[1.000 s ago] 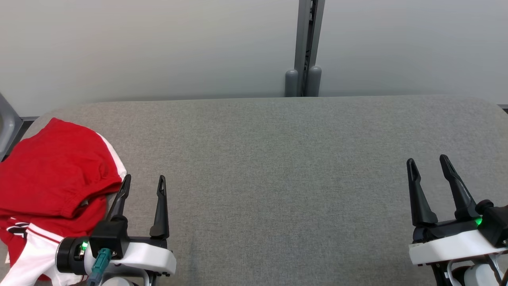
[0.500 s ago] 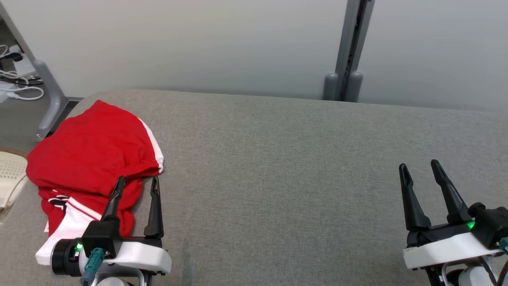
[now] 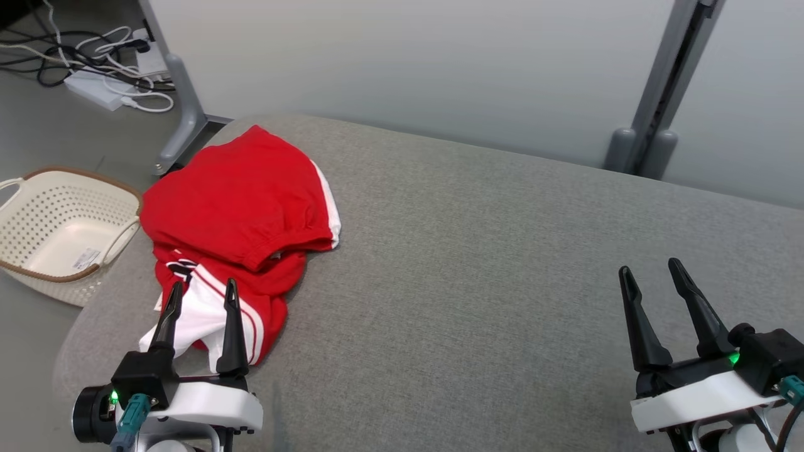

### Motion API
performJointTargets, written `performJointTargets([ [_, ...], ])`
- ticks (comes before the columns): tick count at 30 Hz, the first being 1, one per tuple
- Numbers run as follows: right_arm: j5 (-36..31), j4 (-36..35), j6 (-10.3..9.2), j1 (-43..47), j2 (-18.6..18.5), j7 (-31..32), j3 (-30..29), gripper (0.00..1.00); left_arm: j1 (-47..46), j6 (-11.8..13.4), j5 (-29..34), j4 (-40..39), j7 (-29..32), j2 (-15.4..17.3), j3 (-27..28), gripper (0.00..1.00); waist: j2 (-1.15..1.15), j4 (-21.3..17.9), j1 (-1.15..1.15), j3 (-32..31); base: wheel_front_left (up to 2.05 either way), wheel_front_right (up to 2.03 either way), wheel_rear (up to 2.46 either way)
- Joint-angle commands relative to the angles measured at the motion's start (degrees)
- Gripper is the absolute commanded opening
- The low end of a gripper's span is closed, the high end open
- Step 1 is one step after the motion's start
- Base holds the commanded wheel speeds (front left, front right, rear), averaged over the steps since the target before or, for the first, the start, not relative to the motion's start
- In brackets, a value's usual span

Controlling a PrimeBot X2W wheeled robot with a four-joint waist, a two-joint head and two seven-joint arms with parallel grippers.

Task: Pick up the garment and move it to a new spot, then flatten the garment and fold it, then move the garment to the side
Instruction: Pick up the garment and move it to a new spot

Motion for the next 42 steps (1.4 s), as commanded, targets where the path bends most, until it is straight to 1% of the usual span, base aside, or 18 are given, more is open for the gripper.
performJointTargets([
  [1, 0.28, 0.13, 0.13, 0.08, -0.65, -0.26, 0.42, 1.00, 0.81, 0.51, -1.13, -0.02, 0.00, 0.20, 0.36, 1.00, 0.00, 2.56, 0.00, 0.48, 0.00, 0.00, 0.00],
  [2, 0.28, 0.13, 0.13, 0.08, -0.65, -0.26, 0.42, 1.00, 0.81, 0.51, -1.13, -0.02, 0.00, 0.20, 0.36, 1.00, 0.00, 2.56, 0.00, 0.48, 0.00, 0.00, 0.00],
  [3, 0.60, 0.41, 0.13, -0.08, -0.93, -0.27, 0.71, 1.00, 0.73, 0.48, -1.76, 0.14, 0.00, 0.21, 0.64, 1.00, 0.00, 3.71, 0.00, 0.61, 0.00, 0.00, 0.00],
  [4, 0.60, 0.41, 0.13, -0.08, -0.93, -0.27, 0.71, 1.00, 0.73, 0.48, -1.76, 0.14, 0.00, 0.21, 0.64, 1.00, 0.00, 3.71, 0.00, 0.61, 0.00, 0.00, 0.00],
  [10, 1.20, 0.97, 0.13, -0.35, -1.04, -0.26, 1.79, 1.00, 0.70, 0.96, -1.83, 0.62, -0.01, 0.21, 1.28, 1.00, 0.00, 6.71, 0.00, 0.61, 0.00, 0.00, 0.00],
  [14, 1.43, 1.14, 0.13, -0.37, -0.95, -0.26, 2.27, 1.00, 0.55, 0.50, -0.79, 1.02, -0.01, 0.22, 1.96, 1.00, 0.00, 8.34, 0.00, 0.50, 0.00, 0.00, 0.00],
  [19, 1.58, 1.22, 0.13, -0.58, -0.57, -0.26, 2.54, 1.00, 0.88, 0.09, -0.03, 1.14, -0.01, 0.21, 2.92, 1.00, 0.00, 9.37, 0.00, 0.38, 0.00, 0.00, 0.00],
  [22, 1.77, 1.29, 0.13, -0.73, -0.56, -0.26, 2.90, 1.00, 0.47, -0.44, -1.80, 1.37, -0.01, 0.21, 3.25, 1.00, 0.00, 9.13, 0.00, 0.46, 0.00, 0.00, 0.00],
  [24, 1.93, 1.34, 0.13, -0.76, -0.76, -0.26, 3.23, 1.00, -0.88, -1.50, -3.55, 1.54, -0.01, 0.21, 2.92, 1.00, 0.00, 8.72, 0.00, 0.59, 0.00, 0.00, 0.00],
  [26, 2.12, 1.38, 0.13, -1.06, -0.97, -0.26, 3.32, 1.00, -2.06, -2.21, -3.32, 1.95, 0.00, 0.23, 3.02, 1.00, 0.00, 8.25, 0.00, 0.88, 0.00, 0.00, 0.00],
  [30, 2.19, 1.10, 0.13, -1.72, -1.11, -0.26, 3.33, 1.00, -6.32, -3.79, -2.67, 5.00, 0.21, 1.47, 2.63, 1.00, 0.00, 6.93, 0.00, 1.67, 0.00, 0.00, 0.00],
  [32, 2.26, 1.06, 0.13, -2.17, -1.12, -0.27, 3.19, 1.00, -9.90, -5.21, -3.00, 6.83, 1.81, 2.69, 2.18, 1.00, 0.00, 6.14, 0.00, 2.07, 0.00, 0.00, 0.00],
  [34, 2.35, 1.11, 0.13, -2.52, -1.05, -0.27, 3.17, 1.00, -13.34, -6.68, -3.19, 8.53, 4.64, 3.81, 1.52, 1.00, 0.00, 5.26, 0.00, 2.48, 0.00, 0.00, 0.00],
  [39, 2.60, 1.15, 0.13, -3.54, -0.88, -0.26, 3.41, 1.00, -22.63, -9.73, -4.91, 12.85, 14.04, 6.75, -0.33, 1.00, 0.00, 2.61, 0.00, 3.96, 0.00, 0.00, 0.00],
  [42, 2.65, 1.18, 0.13, -4.29, -1.09, -0.26, 3.82, 1.00, -28.13, -10.85, -5.93, 16.53, 19.93, 8.62, -2.12, 1.00, 0.00, 0.93, 0.00, 5.10, 0.00, 0.00, 0.00],
])
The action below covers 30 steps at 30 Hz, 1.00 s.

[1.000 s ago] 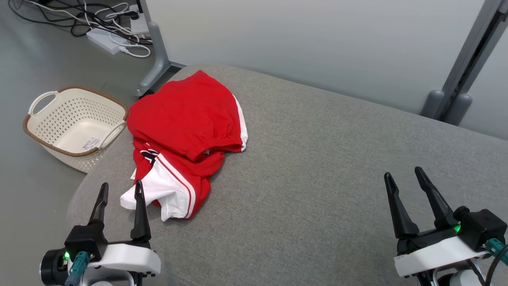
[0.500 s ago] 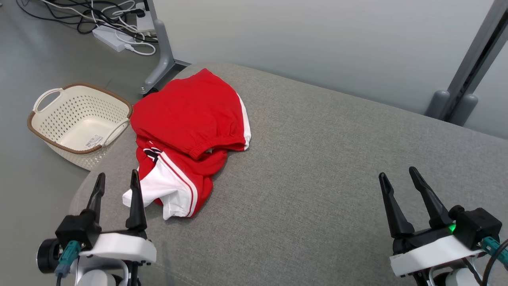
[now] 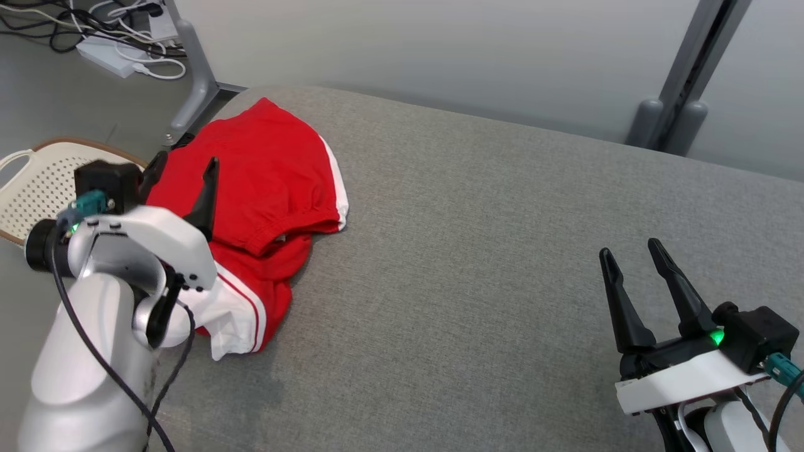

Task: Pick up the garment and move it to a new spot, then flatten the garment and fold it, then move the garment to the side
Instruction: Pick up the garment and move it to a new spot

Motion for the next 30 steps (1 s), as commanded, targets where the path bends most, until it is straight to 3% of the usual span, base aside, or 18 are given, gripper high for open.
performJointTargets([
  [1, 0.32, -0.07, 0.13, -0.56, -0.37, -0.25, 0.14, 1.00, -1.23, -0.39, -0.41, 0.71, 0.74, 0.43, -0.26, 1.00, 0.00, -1.25, 0.00, 1.07, 0.00, 0.00, 0.00],
  [10, 0.50, -0.05, 0.13, -4.69, -0.97, -0.25, 2.11, 1.00, -14.99, -1.19, -10.00, 13.87, 19.54, 4.78, -5.13, 1.00, 0.00, -8.45, 0.00, 6.03, 0.00, 0.00, 0.00],
  [20, 0.97, -0.36, 0.13, -8.47, -1.49, -0.25, 3.25, 1.00, -22.64, -1.23, -19.52, 24.00, 29.44, 9.66, -7.42, 1.00, 0.00, -16.62, 0.00, 11.49, 0.00, 0.00, 0.00],
  [26, 1.31, -0.51, 0.13, -10.13, -1.29, -0.25, 3.47, 1.00, -25.70, -1.23, -20.10, 29.87, 35.88, 11.91, -8.88, 1.00, 0.00, -20.54, 0.00, 14.64, 0.00, 0.00, 0.00],
  [30, 1.43, -0.65, 0.13, -10.64, -0.99, -0.25, 3.37, 1.00, -25.87, -1.22, -21.18, 33.20, 40.04, 11.61, -9.17, 1.00, 0.00, -22.25, 0.00, 15.88, 0.00, 0.00, 0.00],
])
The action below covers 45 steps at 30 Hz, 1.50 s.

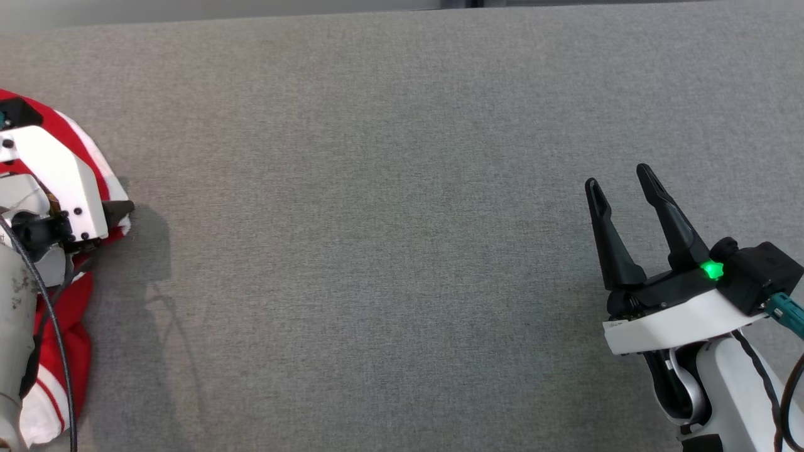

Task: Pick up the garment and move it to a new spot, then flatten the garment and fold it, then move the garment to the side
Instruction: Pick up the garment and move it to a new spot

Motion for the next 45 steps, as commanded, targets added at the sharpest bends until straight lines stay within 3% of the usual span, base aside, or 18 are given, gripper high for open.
performJointTargets([
  [1, 0.34, -0.04, 0.13, -0.78, -0.14, -0.25, -0.11, 1.00, -0.49, -0.03, -0.95, 1.05, 1.87, -0.40, -0.15, 1.00, 0.00, -1.86, 0.00, 1.58, 0.00, 0.00, 0.00],
  [5, 0.44, 0.09, 0.13, -0.92, 0.01, -0.25, -0.19, 1.00, -0.34, -0.04, -1.33, 3.10, 5.34, -0.61, -1.14, 0.98, 0.00, -2.51, 0.00, 1.80, 0.00, 0.00, 0.00],
  [8, 0.50, 0.21, 0.13, -1.13, 0.13, -0.25, -0.16, 1.00, -0.25, 0.25, -1.05, 3.67, 6.06, -0.52, -1.64, 0.58, 0.00, -2.76, 0.00, 1.76, 0.00, 0.00, 0.00],
  [11, 0.40, 0.25, 0.13, -1.19, 0.26, -0.25, -0.28, 1.00, -0.77, 0.46, -0.59, 3.89, 6.06, -0.10, -2.10, 0.48, 0.00, -2.71, 0.00, 1.76, 0.00, 0.00, 0.00],
  [12, 0.34, 0.30, 0.13, -1.17, 0.30, -0.25, -0.21, 1.00, -0.93, 0.52, -0.59, 4.02, 6.12, 0.00, -2.20, 0.35, 0.00, -2.68, 0.00, 1.73, 0.00, 0.00, 0.00],
  [14, 0.28, 0.45, 0.13, -1.14, 0.36, -0.25, -0.05, 1.00, -0.97, 0.88, -0.15, 4.44, 6.41, 0.51, -2.61, 0.00, 0.00, -2.61, 0.00, 1.67, 0.00, 0.00, 0.00],
  [25, 0.72, 1.53, 0.13, -0.51, 0.02, -0.25, 0.57, 1.00, 0.04, 0.60, -0.65, 3.82, 4.38, 0.49, -3.24, 0.00, 0.00, -1.76, 0.00, -0.48, 0.00, 0.00, 0.00],
  [35, 1.35, 3.23, 0.13, 2.02, 0.78, -0.25, 1.57, 1.00, -0.68, -0.02, -0.26, -0.48, 2.51, 1.22, -6.17, 0.00, 0.00, -1.23, 0.00, -7.21, 0.00, 0.00, 0.00],
  [45, 2.24, 4.35, 0.13, 5.73, 1.68, -0.25, 1.19, 1.00, 1.73, -0.04, -5.25, -15.59, 6.47, 1.87, -14.08, 0.00, 0.00, -2.55, 0.00, -14.10, 0.00, 0.00, 0.00],
])
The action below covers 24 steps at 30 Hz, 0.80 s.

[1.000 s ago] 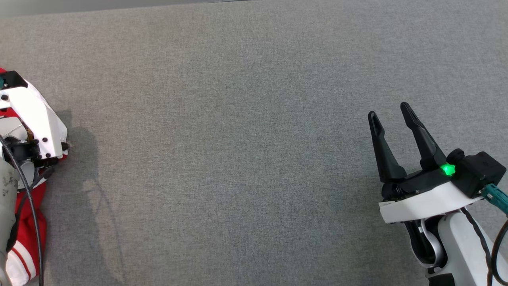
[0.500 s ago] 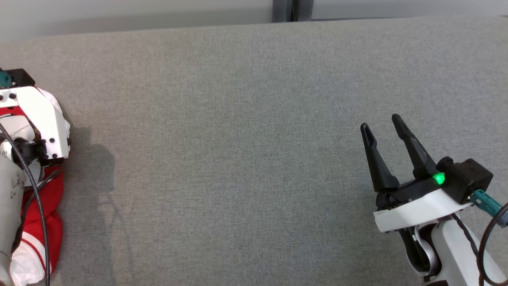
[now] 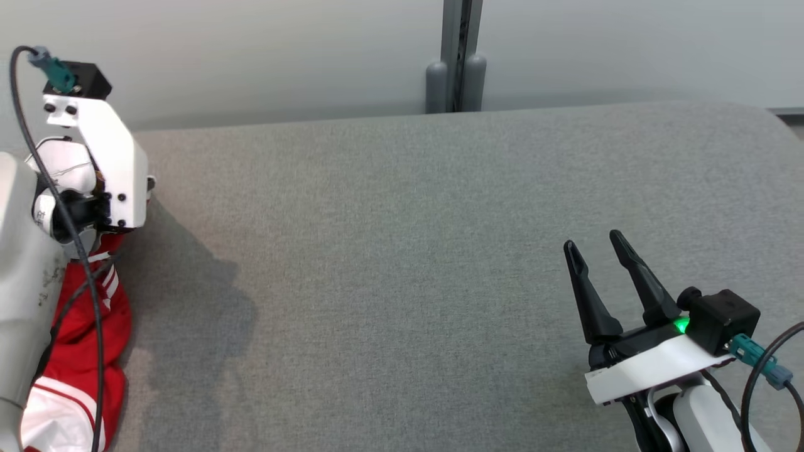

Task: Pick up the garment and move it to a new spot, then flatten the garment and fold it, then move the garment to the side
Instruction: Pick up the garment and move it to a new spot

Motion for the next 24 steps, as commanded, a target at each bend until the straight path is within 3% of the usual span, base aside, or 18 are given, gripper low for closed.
performJointTargets([
  [1, 0.39, -0.17, 0.13, 0.61, -0.21, -0.25, -0.34, 1.00, 1.07, -0.04, -1.06, -1.99, 0.53, 0.02, -1.10, 0.00, 0.00, -0.91, 0.00, -1.21, 0.00, 0.00, 0.00],
  [15, 0.75, -0.23, 0.13, 0.38, 0.79, -0.24, -1.35, 1.00, 2.75, -0.05, -8.26, -16.93, 2.59, 0.92, -8.27, 0.00, 0.00, -8.06, 0.00, -2.09, 0.00, 0.00, 0.00],
  [24, 1.21, -0.40, 0.13, -0.72, 1.85, -0.18, -1.55, 1.00, -2.28, -0.05, -10.16, -22.77, 2.04, -2.18, -14.39, 0.00, 0.00, -13.97, 0.00, -0.95, 0.00, 0.00, 0.00],
])
